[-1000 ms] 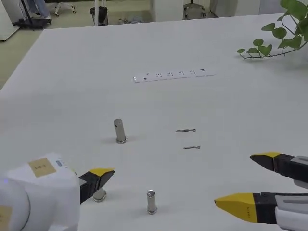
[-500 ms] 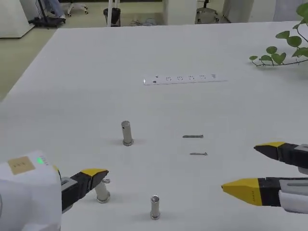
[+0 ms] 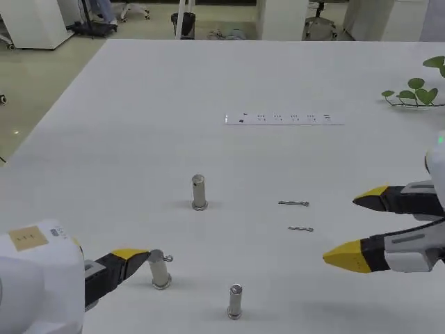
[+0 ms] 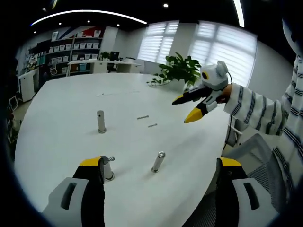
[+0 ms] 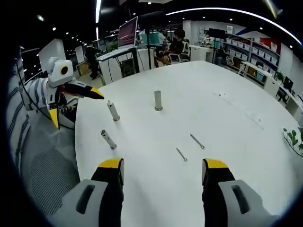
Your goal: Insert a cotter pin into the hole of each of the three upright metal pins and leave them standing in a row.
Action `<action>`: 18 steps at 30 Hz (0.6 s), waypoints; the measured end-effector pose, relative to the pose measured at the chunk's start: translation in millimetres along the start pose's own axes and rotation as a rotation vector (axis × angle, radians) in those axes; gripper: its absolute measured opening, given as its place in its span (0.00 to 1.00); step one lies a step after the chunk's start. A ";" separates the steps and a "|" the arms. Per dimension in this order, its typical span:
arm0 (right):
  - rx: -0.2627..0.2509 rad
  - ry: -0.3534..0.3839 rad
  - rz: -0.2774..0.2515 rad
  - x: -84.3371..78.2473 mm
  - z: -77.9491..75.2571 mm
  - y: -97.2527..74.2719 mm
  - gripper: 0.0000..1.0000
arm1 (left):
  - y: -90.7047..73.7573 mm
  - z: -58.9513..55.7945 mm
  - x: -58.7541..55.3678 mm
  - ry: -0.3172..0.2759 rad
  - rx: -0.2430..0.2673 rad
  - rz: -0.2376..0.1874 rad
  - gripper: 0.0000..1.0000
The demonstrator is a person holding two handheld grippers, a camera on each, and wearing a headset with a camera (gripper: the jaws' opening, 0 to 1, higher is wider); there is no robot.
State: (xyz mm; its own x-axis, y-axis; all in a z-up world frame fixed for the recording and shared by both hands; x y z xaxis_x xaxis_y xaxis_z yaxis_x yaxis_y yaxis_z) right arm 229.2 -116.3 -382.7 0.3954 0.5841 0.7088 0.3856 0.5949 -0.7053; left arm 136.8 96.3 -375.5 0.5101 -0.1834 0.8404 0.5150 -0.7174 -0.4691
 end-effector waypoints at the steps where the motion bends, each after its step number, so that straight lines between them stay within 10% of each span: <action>1: 0.003 -0.008 0.011 0.7 -1.7 2.5 0.63 | -0.3 -0.3 0.0 -0.001 0.001 -0.003 0.97; 18: 0.045 -0.190 0.234 -1.9 -31.4 54.8 0.30 | -5.5 1.1 -2.8 0.004 0.006 -0.024 0.96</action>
State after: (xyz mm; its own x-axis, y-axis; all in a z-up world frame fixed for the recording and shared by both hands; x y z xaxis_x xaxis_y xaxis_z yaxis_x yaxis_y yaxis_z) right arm 275.9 -102.1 -423.0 0.3039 0.7986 0.5195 0.2631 0.4537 -0.8514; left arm 133.3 101.5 -375.6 0.4944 -0.1690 0.8527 0.5316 -0.7174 -0.4504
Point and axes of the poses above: the centre of the closed fingertips' face, and the gripper's own axes: y roughly forward along the fingers, z roughly to its left, x roughly out of its top, the point moved 4 cm from there along -y, roughly backward along the fingers
